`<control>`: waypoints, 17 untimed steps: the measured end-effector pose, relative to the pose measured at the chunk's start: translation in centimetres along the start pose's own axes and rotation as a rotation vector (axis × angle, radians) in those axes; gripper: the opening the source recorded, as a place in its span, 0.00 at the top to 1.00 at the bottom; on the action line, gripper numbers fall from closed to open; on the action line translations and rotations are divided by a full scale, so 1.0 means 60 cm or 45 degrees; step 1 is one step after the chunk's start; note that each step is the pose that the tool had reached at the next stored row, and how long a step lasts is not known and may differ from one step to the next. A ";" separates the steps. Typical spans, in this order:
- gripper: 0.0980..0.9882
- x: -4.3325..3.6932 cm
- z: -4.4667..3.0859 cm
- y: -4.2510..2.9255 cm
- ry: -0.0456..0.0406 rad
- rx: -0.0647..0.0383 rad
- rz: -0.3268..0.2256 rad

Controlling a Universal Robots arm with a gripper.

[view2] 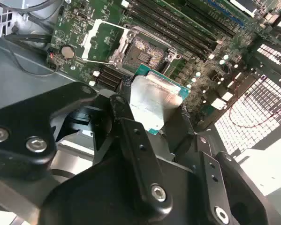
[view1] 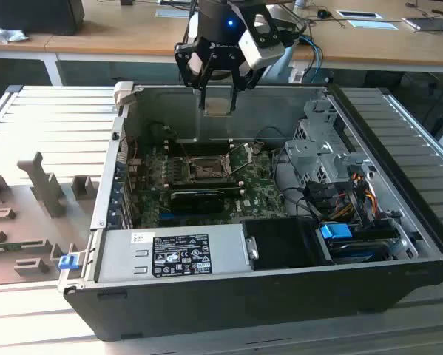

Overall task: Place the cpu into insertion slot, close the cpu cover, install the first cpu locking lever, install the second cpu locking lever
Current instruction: 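Place the cpu into insertion slot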

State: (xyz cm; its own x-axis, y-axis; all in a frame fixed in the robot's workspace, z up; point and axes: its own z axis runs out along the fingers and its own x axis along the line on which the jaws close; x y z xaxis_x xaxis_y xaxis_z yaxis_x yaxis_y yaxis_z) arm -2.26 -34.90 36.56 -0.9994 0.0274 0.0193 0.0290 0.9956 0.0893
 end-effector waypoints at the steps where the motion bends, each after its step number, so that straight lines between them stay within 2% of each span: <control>1: 0.51 0.000 0.000 0.000 -0.001 0.000 0.017; 5: 0.51 0.000 0.001 0.000 -0.006 -0.001 0.063; 15: 0.51 0.000 0.004 -0.001 -0.007 -0.001 0.074; 17: 0.51 0.000 0.004 -0.001 -0.010 -0.002 0.114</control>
State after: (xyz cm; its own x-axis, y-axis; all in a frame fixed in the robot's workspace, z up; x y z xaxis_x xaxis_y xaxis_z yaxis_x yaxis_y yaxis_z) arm -2.26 -34.92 36.29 -0.9930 0.1169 0.0193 0.1181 0.9890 0.0893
